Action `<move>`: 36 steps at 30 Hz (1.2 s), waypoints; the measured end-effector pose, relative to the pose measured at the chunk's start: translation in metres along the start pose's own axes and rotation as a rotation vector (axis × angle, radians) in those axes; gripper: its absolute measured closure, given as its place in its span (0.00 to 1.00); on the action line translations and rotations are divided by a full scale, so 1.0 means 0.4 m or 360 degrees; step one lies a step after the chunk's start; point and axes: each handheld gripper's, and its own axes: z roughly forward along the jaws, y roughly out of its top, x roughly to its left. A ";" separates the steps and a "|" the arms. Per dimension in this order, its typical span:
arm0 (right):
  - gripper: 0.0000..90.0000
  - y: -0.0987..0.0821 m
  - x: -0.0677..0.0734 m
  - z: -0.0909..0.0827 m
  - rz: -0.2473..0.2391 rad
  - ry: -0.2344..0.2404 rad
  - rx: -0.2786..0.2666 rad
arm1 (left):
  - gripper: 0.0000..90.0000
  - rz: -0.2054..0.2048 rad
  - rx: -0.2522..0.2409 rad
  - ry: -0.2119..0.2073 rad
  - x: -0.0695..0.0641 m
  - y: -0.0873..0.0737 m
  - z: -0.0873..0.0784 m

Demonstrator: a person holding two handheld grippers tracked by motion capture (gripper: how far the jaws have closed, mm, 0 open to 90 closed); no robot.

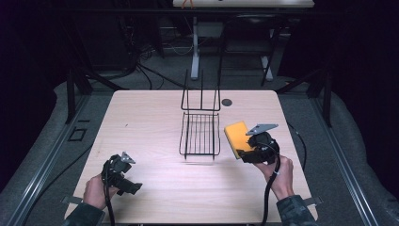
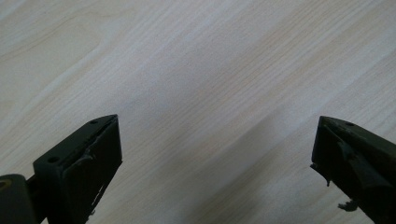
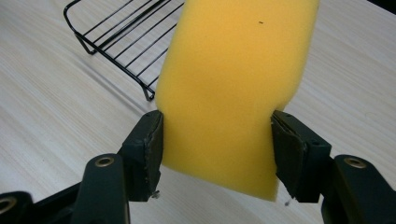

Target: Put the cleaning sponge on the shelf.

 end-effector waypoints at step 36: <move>0.44 0.090 0.049 0.044 -0.0081 0.0060 -0.0047 | 0.02 0.0014 -0.0008 0.0002 -0.005 0.007 -0.002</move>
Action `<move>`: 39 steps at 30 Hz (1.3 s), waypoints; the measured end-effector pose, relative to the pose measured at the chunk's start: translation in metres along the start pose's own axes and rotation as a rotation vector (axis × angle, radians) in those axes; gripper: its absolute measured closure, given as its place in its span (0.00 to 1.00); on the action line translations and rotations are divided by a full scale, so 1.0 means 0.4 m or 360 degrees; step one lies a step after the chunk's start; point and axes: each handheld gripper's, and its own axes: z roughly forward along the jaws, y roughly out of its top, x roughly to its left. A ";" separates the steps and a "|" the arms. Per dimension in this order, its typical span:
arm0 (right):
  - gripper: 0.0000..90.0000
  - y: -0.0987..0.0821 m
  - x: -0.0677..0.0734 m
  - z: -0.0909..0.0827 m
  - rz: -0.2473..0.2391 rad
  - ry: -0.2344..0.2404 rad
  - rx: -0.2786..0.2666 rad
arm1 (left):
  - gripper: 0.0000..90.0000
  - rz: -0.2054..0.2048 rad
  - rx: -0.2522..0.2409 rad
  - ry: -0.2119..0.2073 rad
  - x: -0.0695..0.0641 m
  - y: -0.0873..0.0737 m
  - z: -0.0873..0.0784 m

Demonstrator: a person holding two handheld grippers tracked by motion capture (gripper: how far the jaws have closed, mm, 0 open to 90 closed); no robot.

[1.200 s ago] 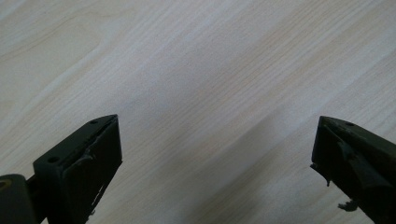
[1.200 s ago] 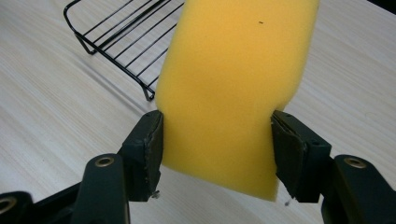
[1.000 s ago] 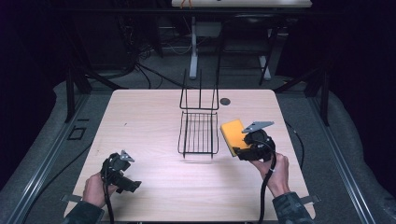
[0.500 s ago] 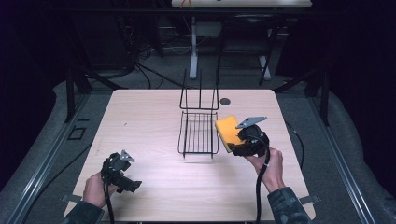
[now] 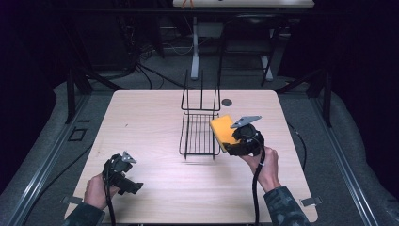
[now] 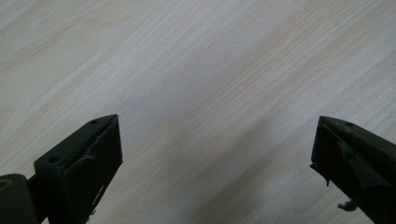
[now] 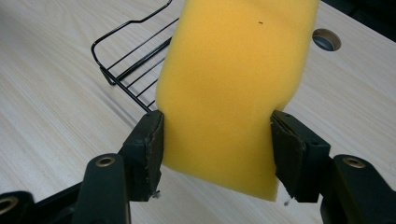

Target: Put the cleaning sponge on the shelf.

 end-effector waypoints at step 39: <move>0.44 0.091 0.079 0.168 -0.0076 0.0116 0.0078 | 0.02 0.0017 -0.0001 -0.0014 -0.005 0.000 0.000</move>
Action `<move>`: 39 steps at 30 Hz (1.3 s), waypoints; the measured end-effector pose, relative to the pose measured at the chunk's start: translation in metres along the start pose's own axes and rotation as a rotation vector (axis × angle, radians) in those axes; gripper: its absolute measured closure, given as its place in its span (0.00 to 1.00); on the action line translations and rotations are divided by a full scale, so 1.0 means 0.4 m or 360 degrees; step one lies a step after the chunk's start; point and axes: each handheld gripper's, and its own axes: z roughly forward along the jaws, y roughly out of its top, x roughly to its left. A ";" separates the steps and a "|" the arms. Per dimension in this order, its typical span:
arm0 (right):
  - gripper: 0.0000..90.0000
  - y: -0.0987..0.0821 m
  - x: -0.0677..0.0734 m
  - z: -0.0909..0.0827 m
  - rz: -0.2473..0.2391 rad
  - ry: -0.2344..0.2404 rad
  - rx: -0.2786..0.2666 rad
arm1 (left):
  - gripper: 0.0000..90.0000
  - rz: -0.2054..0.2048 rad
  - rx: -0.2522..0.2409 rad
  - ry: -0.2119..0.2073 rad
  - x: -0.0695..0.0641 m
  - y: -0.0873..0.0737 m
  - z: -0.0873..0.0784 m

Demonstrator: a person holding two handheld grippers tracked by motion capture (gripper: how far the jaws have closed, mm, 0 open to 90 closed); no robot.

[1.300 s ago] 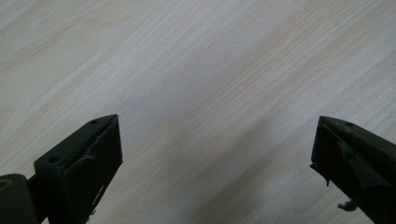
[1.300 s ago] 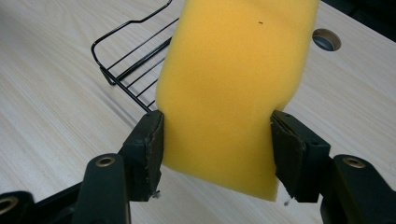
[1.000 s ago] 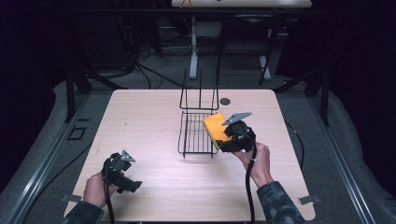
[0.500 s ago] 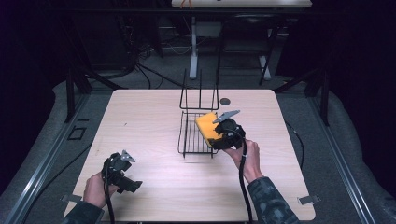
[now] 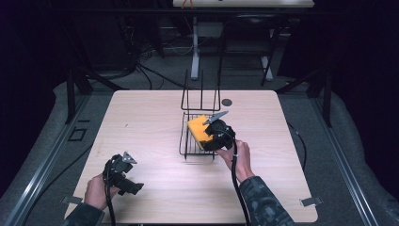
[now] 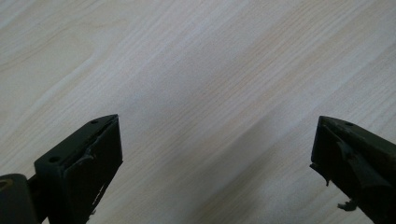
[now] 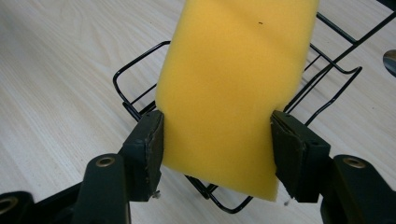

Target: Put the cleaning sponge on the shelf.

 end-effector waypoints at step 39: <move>0.32 0.008 0.007 0.134 0.0214 0.0008 0.0221 | 0.01 0.0028 0.0014 -0.0006 -0.005 0.002 0.004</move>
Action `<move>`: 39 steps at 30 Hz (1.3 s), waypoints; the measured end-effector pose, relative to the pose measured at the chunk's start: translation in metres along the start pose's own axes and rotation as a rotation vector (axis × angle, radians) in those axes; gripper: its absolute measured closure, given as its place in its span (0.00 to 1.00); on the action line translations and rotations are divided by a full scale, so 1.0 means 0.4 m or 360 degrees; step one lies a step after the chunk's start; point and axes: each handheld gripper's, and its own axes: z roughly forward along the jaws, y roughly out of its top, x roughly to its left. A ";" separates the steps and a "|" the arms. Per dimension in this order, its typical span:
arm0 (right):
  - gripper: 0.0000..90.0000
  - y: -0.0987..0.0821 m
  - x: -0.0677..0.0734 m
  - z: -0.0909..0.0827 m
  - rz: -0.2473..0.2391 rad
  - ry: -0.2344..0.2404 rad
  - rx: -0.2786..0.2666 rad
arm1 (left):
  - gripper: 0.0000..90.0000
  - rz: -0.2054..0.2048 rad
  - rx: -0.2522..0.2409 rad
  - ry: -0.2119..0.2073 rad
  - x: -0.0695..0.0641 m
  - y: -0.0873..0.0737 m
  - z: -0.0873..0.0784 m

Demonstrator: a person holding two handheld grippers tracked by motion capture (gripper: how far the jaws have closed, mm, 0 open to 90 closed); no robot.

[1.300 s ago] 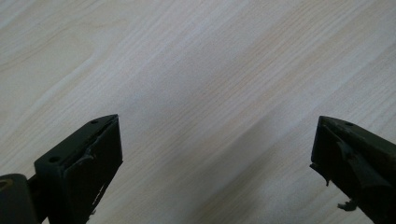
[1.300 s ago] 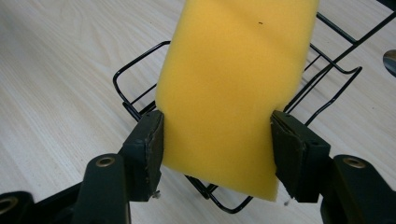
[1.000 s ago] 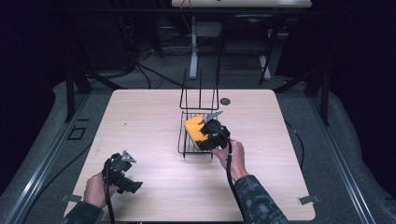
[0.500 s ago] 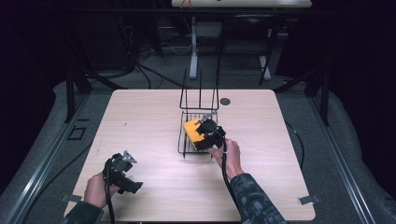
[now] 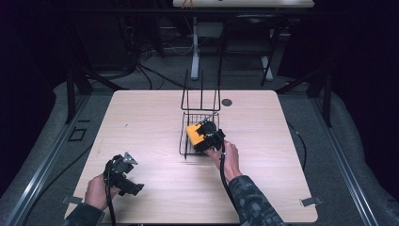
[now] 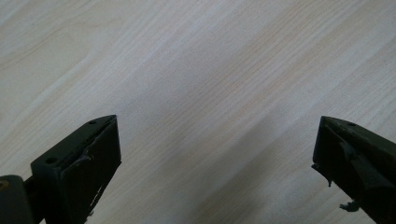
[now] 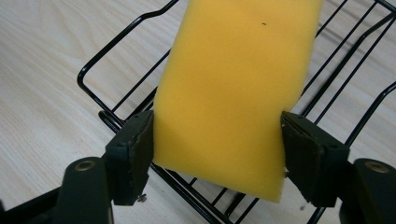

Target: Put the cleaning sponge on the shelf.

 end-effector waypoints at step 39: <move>0.13 -0.100 -0.016 -0.162 -0.0086 0.0027 -0.0135 | 0.01 0.0011 0.0011 -0.0014 -0.004 0.002 0.006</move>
